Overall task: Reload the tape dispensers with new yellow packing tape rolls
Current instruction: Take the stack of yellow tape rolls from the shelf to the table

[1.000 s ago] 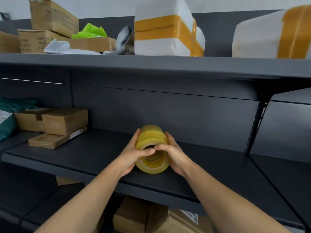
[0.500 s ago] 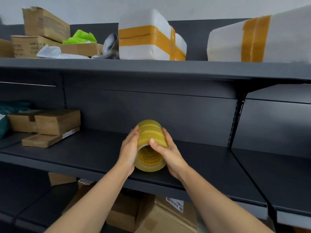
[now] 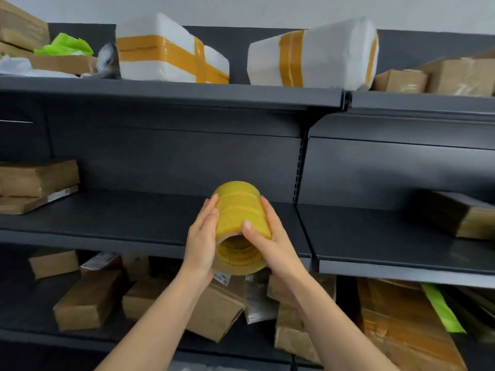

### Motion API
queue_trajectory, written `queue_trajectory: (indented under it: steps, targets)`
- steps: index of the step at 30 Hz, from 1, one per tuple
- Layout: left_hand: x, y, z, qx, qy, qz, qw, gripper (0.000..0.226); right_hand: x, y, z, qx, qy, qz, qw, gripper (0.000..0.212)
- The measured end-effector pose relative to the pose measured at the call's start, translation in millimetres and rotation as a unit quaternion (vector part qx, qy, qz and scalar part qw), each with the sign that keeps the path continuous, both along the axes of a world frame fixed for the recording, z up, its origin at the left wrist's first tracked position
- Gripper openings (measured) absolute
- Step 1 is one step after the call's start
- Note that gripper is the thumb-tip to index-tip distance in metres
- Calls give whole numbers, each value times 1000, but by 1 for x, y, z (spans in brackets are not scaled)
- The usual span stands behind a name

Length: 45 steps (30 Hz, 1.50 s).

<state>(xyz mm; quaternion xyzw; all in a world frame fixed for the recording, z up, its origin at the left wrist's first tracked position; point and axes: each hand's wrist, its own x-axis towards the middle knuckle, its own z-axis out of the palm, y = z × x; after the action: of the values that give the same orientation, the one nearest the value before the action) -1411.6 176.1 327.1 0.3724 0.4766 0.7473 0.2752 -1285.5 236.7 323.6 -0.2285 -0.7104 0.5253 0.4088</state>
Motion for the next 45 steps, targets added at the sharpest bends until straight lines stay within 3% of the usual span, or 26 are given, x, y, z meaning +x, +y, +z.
queue_trajectory:
  steps: [11, 20, 33, 45]
  targets:
    - [170, -61, -20, -16, -31, -80, 996, 28, 177, -79, -17, -29, -32, -84, 995, 105]
    - [259, -102, -39, -31, -16, -216, 976, 27, 272, -160, -36, -78, -2, -217, 973, 107]
    - [403, -178, -89, -136, -2, -389, 911, 38, 407, -287, -74, -175, -22, -394, 902, 100]
    - [639, -230, -117, -205, -29, -501, 840, 40, 628, -368, -94, -222, -37, -489, 843, 108]
